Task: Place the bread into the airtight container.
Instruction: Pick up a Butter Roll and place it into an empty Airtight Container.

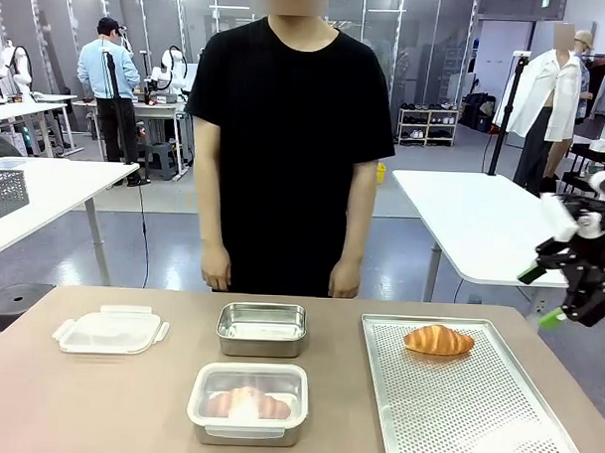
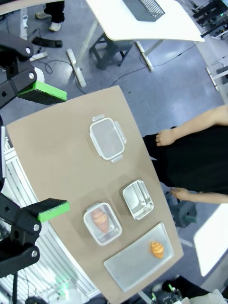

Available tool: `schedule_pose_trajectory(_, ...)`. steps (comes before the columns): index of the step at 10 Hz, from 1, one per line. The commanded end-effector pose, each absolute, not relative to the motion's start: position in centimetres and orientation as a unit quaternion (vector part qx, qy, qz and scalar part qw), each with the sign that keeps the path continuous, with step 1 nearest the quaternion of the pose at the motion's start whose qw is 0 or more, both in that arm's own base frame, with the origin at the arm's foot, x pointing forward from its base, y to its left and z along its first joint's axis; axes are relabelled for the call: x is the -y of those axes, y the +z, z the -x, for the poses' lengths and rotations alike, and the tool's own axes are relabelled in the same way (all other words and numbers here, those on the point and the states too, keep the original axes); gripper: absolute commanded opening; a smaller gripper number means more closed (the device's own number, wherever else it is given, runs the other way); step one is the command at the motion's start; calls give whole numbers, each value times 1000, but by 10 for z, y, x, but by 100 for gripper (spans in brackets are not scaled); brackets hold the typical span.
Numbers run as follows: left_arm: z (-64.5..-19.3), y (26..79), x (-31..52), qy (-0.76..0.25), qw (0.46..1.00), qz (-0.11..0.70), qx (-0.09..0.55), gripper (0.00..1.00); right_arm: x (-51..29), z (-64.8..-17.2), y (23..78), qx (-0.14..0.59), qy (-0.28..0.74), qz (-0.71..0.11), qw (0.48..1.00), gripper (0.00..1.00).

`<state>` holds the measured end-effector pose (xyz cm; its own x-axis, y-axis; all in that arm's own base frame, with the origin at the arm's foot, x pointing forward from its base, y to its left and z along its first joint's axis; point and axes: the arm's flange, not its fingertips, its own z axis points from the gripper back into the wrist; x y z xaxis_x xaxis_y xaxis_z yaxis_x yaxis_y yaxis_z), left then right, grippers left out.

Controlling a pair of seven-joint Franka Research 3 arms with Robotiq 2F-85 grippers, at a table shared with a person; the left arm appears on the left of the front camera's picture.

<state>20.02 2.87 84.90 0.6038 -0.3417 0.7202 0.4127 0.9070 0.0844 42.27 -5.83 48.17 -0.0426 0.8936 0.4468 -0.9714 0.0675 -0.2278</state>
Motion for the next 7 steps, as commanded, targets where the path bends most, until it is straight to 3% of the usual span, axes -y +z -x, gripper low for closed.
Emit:
schedule_pose_trajectory(1, -200, 849, -29, -211, 894, 47, 392, 100, 42, -455, 471, 220, 677, -60, 700, 100)
schedule_pose_trajectory(7, -200, 849, -29, -211, 894, 47, 392, 100, -15, -540, 389, 165, 665, -36, 727, 100)
